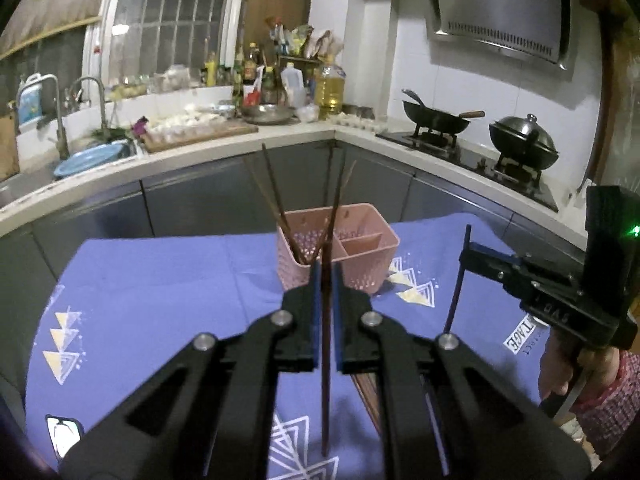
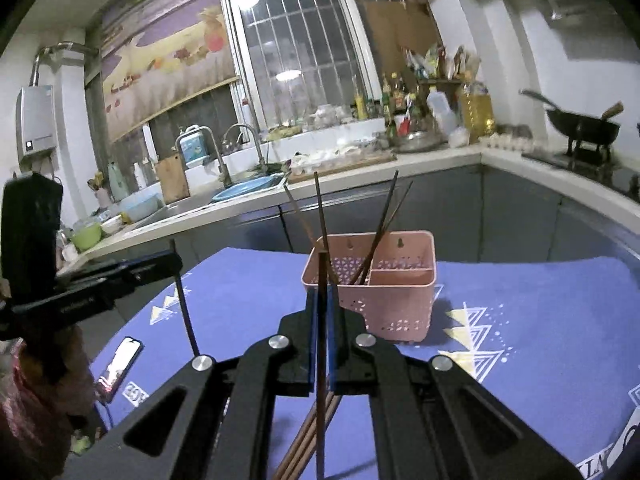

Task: Organize utensils
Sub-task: 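Carry both held chopsticks into the pink basket and open both tools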

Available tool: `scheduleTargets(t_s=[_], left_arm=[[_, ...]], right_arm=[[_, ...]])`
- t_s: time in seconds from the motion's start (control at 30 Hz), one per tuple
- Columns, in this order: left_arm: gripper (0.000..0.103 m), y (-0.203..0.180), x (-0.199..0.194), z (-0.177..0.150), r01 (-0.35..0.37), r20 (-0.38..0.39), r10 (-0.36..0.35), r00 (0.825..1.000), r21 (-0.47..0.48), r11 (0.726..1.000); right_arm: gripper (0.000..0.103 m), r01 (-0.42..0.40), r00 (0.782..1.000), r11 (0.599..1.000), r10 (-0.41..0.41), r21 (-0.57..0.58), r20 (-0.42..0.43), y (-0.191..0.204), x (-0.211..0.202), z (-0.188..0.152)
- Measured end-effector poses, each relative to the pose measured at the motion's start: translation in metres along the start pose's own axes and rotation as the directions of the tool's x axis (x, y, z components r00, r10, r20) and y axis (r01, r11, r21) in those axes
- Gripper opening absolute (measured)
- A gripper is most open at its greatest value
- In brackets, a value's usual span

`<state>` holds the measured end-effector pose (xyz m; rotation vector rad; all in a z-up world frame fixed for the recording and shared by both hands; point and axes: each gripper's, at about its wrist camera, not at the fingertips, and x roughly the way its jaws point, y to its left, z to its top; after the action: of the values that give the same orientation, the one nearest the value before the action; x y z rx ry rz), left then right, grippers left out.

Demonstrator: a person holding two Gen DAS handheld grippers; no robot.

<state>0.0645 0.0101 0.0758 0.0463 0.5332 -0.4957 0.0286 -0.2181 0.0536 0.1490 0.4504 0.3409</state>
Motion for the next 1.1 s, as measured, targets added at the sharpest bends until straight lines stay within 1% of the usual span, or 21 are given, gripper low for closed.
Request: scheduleTargets(t_s=[0.07, 0.17, 0.27, 0.4, 0.43, 0.53, 0.6, 0.7, 0.77, 0.87, 0.9, 1.0, 1.1], left_arm=[[0.005, -0.003, 0.005, -0.002, -0.026, 0.000, 0.026, 1.000, 0.022, 0.999], [0.005, -0.002, 0.005, 0.006, -0.001, -0.017, 0.002, 1.000, 0.016, 1.000], [0.005, -0.005, 0.002, 0.026, 0.007, 0.006, -0.008, 1.000, 0.028, 1.000], [0.005, -0.009, -0.002, 0.075, 0.019, 0.084, -0.021, 0.996, 0.025, 1.000], [0.005, -0.009, -0.003, 0.086, 0.013, 0.106, -0.015, 0.994, 0.022, 1.000], [0.005, -0.008, -0.003, 0.121, -0.001, 0.166, 0.000, 0.986, 0.006, 1.000], [0.005, -0.008, 0.002, 0.141, -0.032, 0.207, 0.030, 0.978, 0.005, 0.999], [0.005, -0.009, 0.017, 0.156, -0.079, 0.234, 0.074, 0.969, 0.012, 0.997], [0.005, -0.008, 0.028, 0.160, -0.090, 0.221, 0.086, 0.972, 0.010, 0.996], [0.005, -0.004, 0.050, 0.156, -0.096, 0.161, 0.094, 0.983, 0.004, 0.995], [0.005, -0.003, 0.055, 0.151, -0.089, 0.137, 0.088, 0.987, 0.004, 0.996], [0.005, 0.005, 0.061, 0.131, -0.081, 0.100, 0.081, 0.992, 0.000, 0.997], [0.005, 0.019, 0.062, 0.100, -0.069, 0.042, 0.070, 0.997, -0.034, 0.997]], right_arm=[[0.005, 0.005, 1.000, 1.000, -0.005, 0.007, 0.000, -0.002, 0.001, 0.000], [0.005, -0.013, 1.000, 0.999, 0.014, 0.031, -0.018, -0.005, 0.006, 0.009], [0.005, -0.024, 1.000, 0.999, 0.024, 0.040, -0.002, -0.006, 0.001, 0.026], [0.005, -0.030, 0.996, 0.998, 0.026, 0.051, 0.082, -0.010, -0.005, 0.072], [0.005, -0.022, 0.993, 0.999, 0.017, 0.044, 0.117, -0.010, -0.005, 0.090], [0.005, 0.002, 0.982, 1.000, -0.007, 0.029, 0.187, -0.010, -0.001, 0.123], [0.005, 0.025, 0.974, 0.999, -0.029, 0.021, 0.226, -0.010, 0.007, 0.142], [0.005, 0.042, 0.968, 0.999, -0.044, 0.011, 0.245, -0.015, 0.029, 0.157], [0.005, 0.061, 0.971, 0.998, -0.060, 0.002, 0.233, -0.017, 0.046, 0.159], [0.005, 0.068, 0.979, 0.998, -0.067, 0.005, 0.195, -0.022, 0.074, 0.153], [0.005, 0.065, 0.981, 0.998, -0.066, 0.011, 0.181, -0.025, 0.082, 0.150], [0.005, 0.051, 0.986, 0.998, -0.055, 0.025, 0.157, -0.029, 0.094, 0.139], [0.005, 0.055, 0.989, 0.998, -0.056, 0.009, 0.136, -0.030, 0.106, 0.127]])
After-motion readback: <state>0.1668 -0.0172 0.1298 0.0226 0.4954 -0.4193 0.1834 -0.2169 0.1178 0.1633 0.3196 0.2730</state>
